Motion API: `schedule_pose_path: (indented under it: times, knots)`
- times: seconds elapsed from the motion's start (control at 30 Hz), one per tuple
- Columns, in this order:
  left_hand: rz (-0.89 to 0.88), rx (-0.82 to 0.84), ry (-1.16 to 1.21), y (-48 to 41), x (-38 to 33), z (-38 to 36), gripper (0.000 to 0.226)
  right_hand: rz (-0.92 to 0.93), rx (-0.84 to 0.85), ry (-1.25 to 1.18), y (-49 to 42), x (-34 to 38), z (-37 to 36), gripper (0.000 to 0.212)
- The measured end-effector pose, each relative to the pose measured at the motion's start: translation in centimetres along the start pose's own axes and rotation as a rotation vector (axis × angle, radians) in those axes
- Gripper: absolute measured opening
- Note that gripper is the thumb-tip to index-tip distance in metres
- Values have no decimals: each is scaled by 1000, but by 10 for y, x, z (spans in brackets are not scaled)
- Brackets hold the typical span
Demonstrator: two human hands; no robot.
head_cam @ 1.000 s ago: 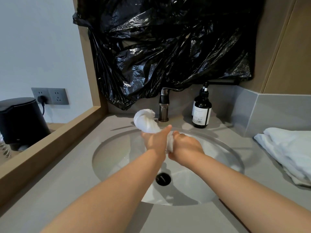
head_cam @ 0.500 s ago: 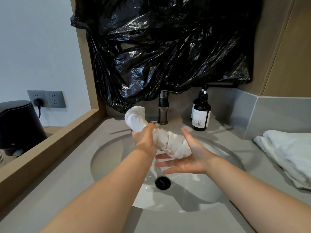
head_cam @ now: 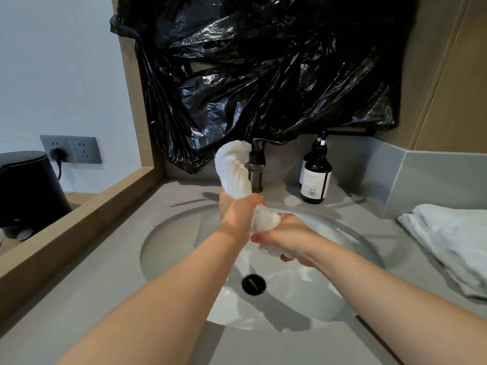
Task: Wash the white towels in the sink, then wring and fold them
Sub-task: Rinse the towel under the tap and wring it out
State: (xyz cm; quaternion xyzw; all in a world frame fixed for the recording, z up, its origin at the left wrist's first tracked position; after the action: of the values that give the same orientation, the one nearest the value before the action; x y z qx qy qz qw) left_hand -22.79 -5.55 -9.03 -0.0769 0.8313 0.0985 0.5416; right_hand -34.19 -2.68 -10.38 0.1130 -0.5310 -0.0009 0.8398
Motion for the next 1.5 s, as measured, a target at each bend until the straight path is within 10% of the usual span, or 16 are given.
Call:
schedule_pose_path:
  times: [0.3, 0.77, 1.5]
  knots:
    - [-36, -34, -376, -1, 3, 7, 55, 185, -247, 414, -4, -5, -24, 2]
    - [183, -50, -313, -1, 11, 15, 52, 193, -57, 568, 5, -7, -16, 67]
    - [190, -178, -284, -5, 23, 23, 40, 418, -232, 1102, -5, 0, -18, 30]
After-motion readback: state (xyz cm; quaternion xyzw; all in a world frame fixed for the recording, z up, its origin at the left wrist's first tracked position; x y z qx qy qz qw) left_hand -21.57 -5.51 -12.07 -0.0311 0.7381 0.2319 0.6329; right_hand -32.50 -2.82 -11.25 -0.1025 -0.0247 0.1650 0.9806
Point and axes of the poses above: each hand's wrist, its own y-axis away from the middle knuckle, its own z-axis out of the back of the hand, x = y × z, the point moved 5 cm from there along -y, towards the middle knuckle, and after that the axes turned 2 degrees about z, right-handed, at the moved point
